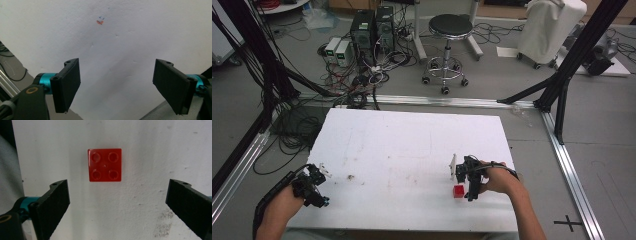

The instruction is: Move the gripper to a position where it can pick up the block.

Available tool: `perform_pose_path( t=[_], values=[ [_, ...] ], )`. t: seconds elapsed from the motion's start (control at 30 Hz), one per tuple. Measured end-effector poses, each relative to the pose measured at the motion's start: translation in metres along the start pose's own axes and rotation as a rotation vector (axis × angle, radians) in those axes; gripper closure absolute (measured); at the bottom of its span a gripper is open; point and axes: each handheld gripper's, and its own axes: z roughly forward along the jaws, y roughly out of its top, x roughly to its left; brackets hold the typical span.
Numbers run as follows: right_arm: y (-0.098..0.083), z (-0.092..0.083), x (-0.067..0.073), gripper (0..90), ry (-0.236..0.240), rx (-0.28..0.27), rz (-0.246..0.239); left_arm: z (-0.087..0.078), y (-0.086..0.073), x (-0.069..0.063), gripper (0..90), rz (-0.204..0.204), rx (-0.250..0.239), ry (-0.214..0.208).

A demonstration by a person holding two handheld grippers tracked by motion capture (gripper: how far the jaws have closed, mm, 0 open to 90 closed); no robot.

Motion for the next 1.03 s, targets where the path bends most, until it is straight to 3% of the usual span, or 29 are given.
perform_pose_path(
  t=[0.07, 0.4, 0.7, 1.03],
  values=[
    [0.002, 0.003, 0.000, 4.5, 0.005, 0.005, -0.020, 0.000, 0.000, -0.001, 22.5, -0.001, -0.006, 0.002],
    [0.012, 0.016, 0.005, 4.5, 0.027, -0.002, -0.024, 0.000, 0.000, -0.001, 22.5, 0.001, -0.002, 0.001],
    [0.014, 0.030, 0.006, 4.5, 0.016, 0.030, -0.020, 0.000, 0.001, -0.001, 22.5, 0.003, -0.004, 0.004],
    [0.017, 0.032, 0.006, 4.5, 0.022, 0.021, -0.019, 0.000, 0.001, -0.001, 22.5, 0.000, -0.006, 0.002]
  ],
)
